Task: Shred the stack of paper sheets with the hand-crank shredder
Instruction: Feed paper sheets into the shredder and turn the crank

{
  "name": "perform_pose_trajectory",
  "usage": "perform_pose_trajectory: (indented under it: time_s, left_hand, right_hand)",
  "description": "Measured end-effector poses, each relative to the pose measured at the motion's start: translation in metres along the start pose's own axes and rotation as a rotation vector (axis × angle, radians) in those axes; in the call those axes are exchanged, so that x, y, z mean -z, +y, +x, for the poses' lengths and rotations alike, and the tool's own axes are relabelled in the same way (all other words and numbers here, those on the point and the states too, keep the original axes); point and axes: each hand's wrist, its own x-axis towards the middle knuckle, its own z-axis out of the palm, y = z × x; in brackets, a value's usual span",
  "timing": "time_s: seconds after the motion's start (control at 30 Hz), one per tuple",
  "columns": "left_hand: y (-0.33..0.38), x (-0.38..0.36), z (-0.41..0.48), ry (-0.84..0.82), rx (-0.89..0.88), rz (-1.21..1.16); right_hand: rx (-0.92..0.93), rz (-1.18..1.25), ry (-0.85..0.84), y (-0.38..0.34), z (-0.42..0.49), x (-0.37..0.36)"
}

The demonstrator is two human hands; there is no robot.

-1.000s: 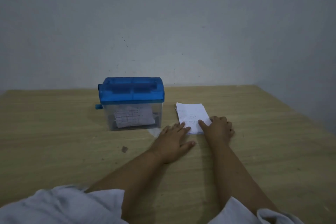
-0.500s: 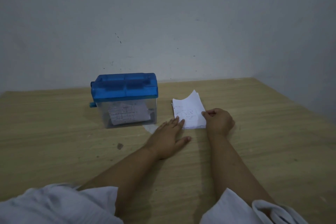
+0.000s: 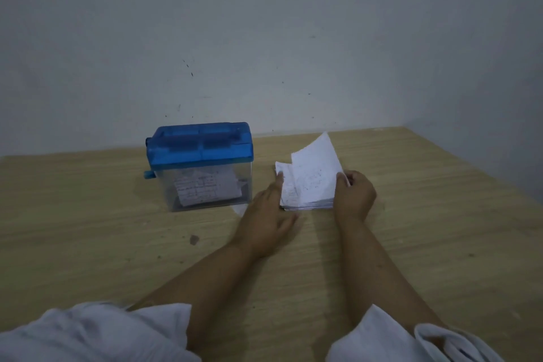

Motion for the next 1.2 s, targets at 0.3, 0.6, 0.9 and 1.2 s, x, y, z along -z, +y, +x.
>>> perform_pose_trajectory:
  time_s: [0.3, 0.6, 0.9, 1.2]
  left_hand:
    - [0.016, 0.05, -0.001, 0.354, 0.068, -0.604]
    - [-0.014, 0.154, 0.013, 0.304, 0.136, -0.603]
    - [-0.066, 0.206, 0.022, 0.359, 0.18, -0.555]
    - [-0.091, 0.202, 0.046, 0.453, 0.103, -0.511]
  right_hand:
    - [-0.235, 0.555, -0.06, -0.064, -0.01, -0.001]
    - [-0.039, 0.532, -0.286, -0.131, -0.054, -0.034]
    - [0.023, 0.431, -0.758, -0.176, -0.044, -0.064]
    - [0.186, 0.338, -0.696, -0.182, -0.025, -0.097]
